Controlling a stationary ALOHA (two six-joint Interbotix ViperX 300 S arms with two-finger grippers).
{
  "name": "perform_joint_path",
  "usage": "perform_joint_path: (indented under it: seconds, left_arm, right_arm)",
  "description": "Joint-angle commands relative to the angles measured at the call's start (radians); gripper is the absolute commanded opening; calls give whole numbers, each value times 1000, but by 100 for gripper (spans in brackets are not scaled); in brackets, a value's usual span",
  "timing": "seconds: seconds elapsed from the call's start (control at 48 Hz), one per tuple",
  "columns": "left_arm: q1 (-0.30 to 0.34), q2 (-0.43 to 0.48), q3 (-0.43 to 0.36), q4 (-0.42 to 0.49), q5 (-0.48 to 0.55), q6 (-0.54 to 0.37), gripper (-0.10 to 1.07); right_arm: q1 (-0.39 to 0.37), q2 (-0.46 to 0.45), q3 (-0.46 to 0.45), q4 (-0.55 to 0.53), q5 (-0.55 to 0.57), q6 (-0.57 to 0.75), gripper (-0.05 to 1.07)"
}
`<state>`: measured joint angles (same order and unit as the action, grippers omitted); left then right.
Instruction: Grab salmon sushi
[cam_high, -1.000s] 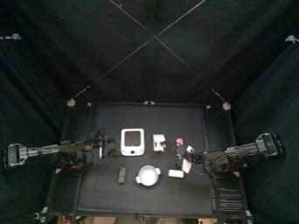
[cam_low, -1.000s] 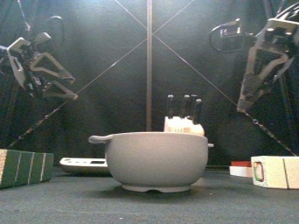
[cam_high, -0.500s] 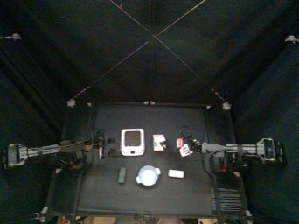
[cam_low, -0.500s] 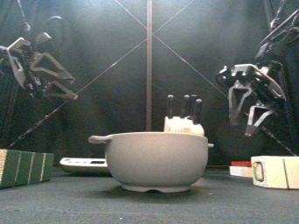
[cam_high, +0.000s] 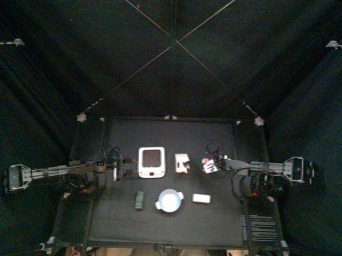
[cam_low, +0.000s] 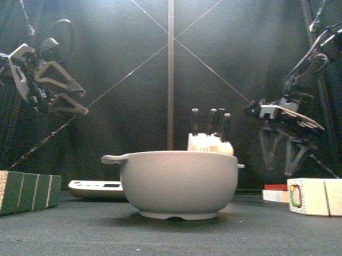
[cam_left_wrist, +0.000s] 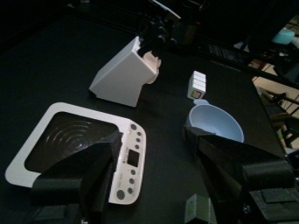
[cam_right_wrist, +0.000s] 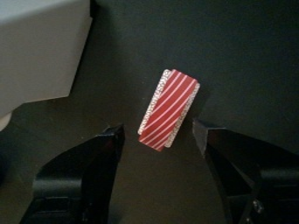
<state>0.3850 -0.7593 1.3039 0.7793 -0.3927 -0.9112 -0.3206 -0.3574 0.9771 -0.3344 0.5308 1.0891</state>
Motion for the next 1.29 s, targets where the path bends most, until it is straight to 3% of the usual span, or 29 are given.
perform_joint_path:
  seconds: [0.0, 0.604, 0.938, 1.271]
  left_arm:
    - [3, 3, -12, -2, -8, 2, 93]
    - [3, 2, -12, -2, -8, 2, 93]
    - [3, 2, -12, -2, -8, 0, 93]
    - [6, 2, -12, -2, -8, 2, 93]
  right_arm:
    - [-12, 15, -23, -5, -20, 0, 94]
    - [-43, 178, -57, -43, -69, 0, 94]
    - [-43, 189, -51, -54, -69, 0, 93]
    - [-46, 195, -44, -55, -69, 0, 76]
